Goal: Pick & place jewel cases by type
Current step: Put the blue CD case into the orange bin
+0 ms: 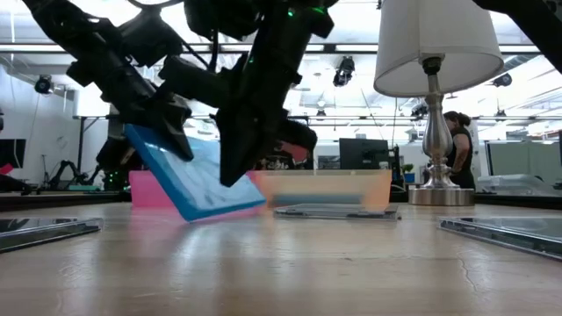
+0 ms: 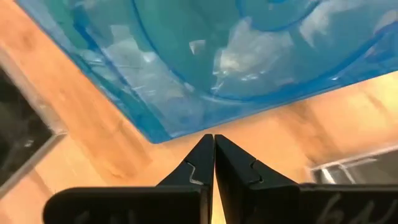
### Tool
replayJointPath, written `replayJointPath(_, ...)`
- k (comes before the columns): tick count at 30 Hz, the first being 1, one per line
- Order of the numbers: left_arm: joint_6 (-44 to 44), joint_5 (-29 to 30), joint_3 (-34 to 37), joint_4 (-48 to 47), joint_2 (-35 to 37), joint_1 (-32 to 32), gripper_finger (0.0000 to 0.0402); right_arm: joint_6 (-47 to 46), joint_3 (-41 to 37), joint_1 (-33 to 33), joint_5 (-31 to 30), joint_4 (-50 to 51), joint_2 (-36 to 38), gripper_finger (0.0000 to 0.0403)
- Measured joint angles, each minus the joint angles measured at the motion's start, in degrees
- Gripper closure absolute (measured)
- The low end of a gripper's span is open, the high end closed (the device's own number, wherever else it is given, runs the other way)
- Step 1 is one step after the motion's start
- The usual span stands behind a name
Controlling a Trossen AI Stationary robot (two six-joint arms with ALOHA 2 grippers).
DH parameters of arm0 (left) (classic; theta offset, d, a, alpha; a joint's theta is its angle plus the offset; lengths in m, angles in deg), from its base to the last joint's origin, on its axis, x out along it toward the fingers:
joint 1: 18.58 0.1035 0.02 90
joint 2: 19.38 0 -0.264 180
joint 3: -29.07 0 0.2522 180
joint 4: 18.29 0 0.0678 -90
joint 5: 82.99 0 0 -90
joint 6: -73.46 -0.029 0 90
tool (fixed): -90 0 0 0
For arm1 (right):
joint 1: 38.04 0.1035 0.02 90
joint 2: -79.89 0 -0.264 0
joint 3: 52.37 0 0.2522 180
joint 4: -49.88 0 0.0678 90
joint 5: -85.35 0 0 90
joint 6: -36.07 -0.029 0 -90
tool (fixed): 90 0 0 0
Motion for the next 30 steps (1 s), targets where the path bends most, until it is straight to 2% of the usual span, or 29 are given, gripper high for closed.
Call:
replayJointPath(8, -3.8, 0.0, -4.4, -0.4, 0.0, 1.2, 0.04, -0.1, 1.2, 0.9, -6.2, 5.8, 3.7, 0.0394)
replayJointPath(11, -5.7, 0.0, -6.8, -2.3, 0.0, 1.7, 0.04, 0.5, 0.8, 1.7, -9.4, 7.6, 5.6, 0.0394)
replayJointPath(18, -11.7, 2.0, -13.2, -10.7, 0.0, 3.1, 0.0401, 2.2, 0.2, 4.2, -12.7, 11.0, 10.8, 0.0395)
replayJointPath(23, -16.4, 3.6, -19.2, -15.4, -0.2, 4.5, 0.0401, 2.8, -3.7, 6.9, -16.1, 11.0, 17.0, 0.0395)
replayJointPath(30, -20.9, 7.1, -26.1, -15.5, -0.2, 6.2, 0.0401, 2.4, -14.4, 10.7, -20.6, 9.5, 29.0, 0.0395)
